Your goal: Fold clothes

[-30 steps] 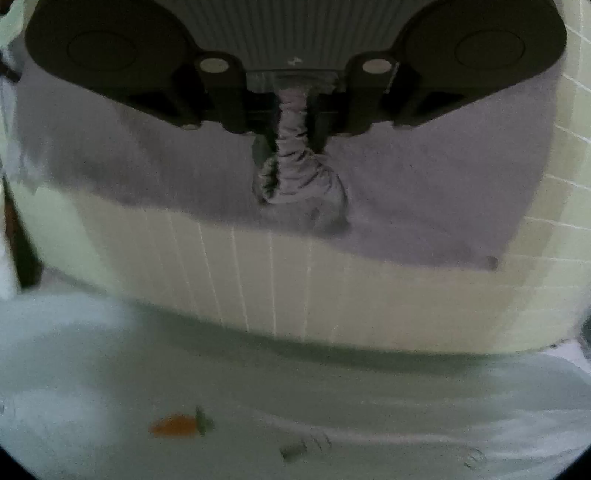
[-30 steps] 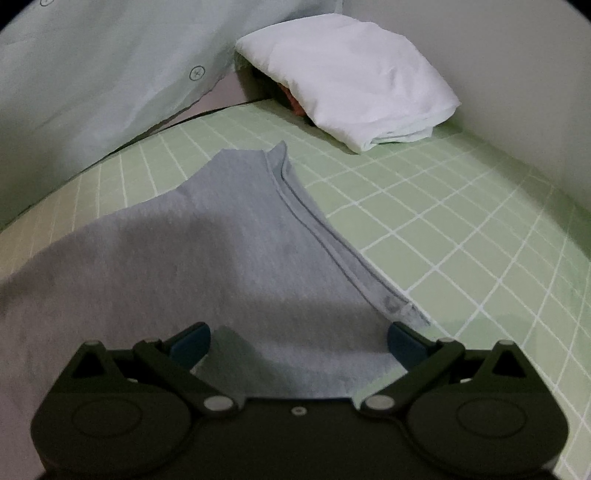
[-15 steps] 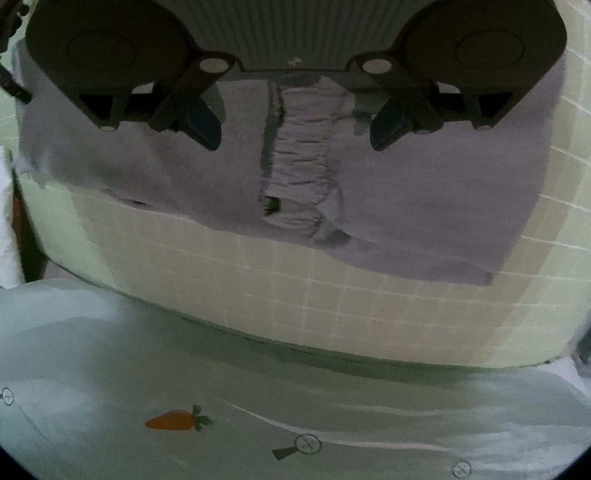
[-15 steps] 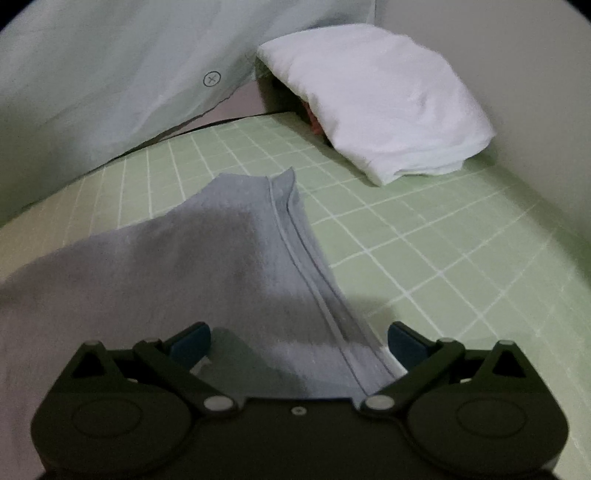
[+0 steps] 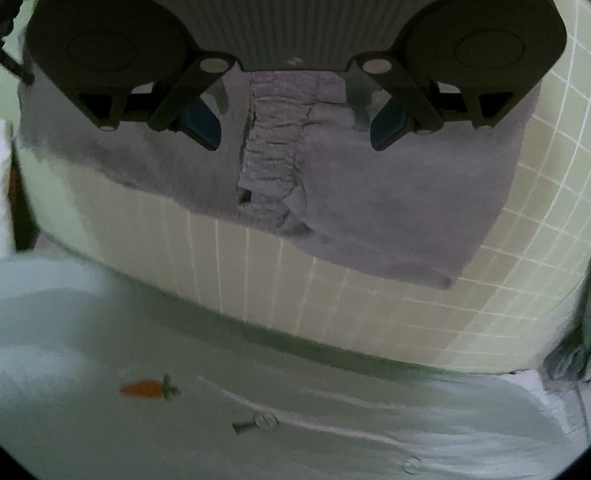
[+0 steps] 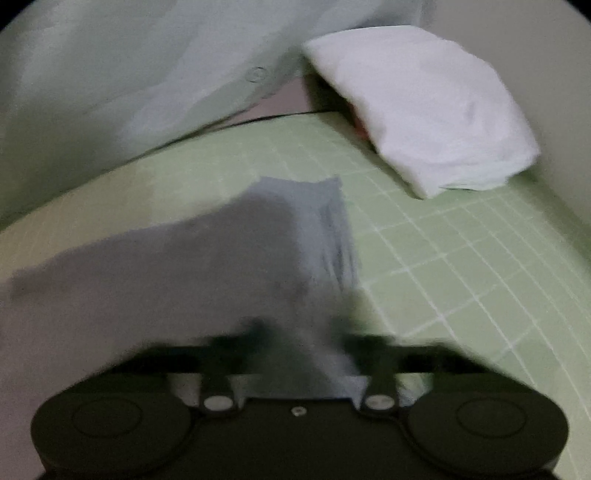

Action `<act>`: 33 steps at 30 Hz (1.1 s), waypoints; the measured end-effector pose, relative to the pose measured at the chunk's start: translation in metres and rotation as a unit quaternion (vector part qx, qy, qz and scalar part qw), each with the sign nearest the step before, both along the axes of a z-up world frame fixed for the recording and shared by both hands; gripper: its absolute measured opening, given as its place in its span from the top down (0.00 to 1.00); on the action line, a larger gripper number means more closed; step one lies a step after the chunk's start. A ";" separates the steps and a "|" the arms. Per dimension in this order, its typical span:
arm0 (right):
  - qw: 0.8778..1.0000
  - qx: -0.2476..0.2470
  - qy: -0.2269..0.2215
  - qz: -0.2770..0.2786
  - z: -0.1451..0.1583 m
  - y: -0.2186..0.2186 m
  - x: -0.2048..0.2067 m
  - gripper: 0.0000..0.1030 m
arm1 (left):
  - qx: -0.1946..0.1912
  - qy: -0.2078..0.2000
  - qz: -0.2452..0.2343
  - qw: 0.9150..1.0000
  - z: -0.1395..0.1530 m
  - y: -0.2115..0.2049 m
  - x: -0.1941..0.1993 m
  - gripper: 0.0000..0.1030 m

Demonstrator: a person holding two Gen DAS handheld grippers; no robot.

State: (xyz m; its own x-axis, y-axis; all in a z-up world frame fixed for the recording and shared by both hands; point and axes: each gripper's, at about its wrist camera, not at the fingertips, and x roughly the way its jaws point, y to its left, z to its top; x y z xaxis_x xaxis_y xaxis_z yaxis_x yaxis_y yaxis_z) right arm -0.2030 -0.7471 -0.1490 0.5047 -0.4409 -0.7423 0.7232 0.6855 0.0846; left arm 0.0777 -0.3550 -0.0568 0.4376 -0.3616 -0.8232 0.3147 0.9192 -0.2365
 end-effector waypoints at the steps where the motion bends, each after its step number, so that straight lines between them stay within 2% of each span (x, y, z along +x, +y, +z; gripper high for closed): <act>1: 1.000 0.010 -0.004 0.002 0.001 0.000 0.001 0.90 | -0.005 -0.004 0.005 1.000 0.003 0.004 -0.002 0.14; 4: 1.000 -0.001 0.020 0.017 0.009 0.003 0.008 0.92 | -0.013 -0.017 0.022 1.000 0.013 0.022 -0.009 0.14; 12: 0.997 -0.053 -0.047 0.039 0.070 0.046 0.021 0.92 | 0.027 -0.041 0.072 0.996 0.030 0.083 -0.016 0.14; 17: 0.993 -0.068 -0.067 0.064 0.089 0.089 0.044 0.92 | 0.028 -0.042 0.086 0.995 0.035 0.123 -0.012 0.14; 21: 0.989 -0.075 -0.072 0.105 0.095 0.141 0.071 0.92 | 0.029 -0.041 0.084 0.995 0.034 0.150 -0.008 0.14; 24: 0.983 -0.073 -0.070 0.153 0.089 0.194 0.094 0.92 | 0.031 -0.033 0.082 0.996 0.028 0.167 -0.003 0.14; 27: 0.979 -0.061 -0.046 0.191 0.064 0.248 0.115 0.91 | 0.032 -0.025 0.080 0.996 0.022 0.185 0.001 0.14; 31: 0.982 0.017 0.001 0.186 0.009 0.286 0.136 0.90 | 0.033 -0.013 0.077 0.996 0.011 0.202 0.008 0.14; 32: 0.983 0.016 0.005 0.181 0.003 0.290 0.137 0.84 | 0.034 -0.013 0.075 0.996 0.009 0.205 0.010 0.14; 33: 0.984 0.006 -0.003 0.181 0.005 0.293 0.136 0.72 | 0.035 -0.013 0.075 0.996 0.007 0.208 0.012 0.14</act>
State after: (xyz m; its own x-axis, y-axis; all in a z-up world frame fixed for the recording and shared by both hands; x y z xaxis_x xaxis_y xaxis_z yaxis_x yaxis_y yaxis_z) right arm -0.0670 -0.4542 -0.1440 0.6320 -0.2237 -0.7420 0.4320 0.8966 0.0976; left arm 0.0899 -0.1474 -0.0500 0.5042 -0.2331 -0.8315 0.1778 0.9703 -0.1641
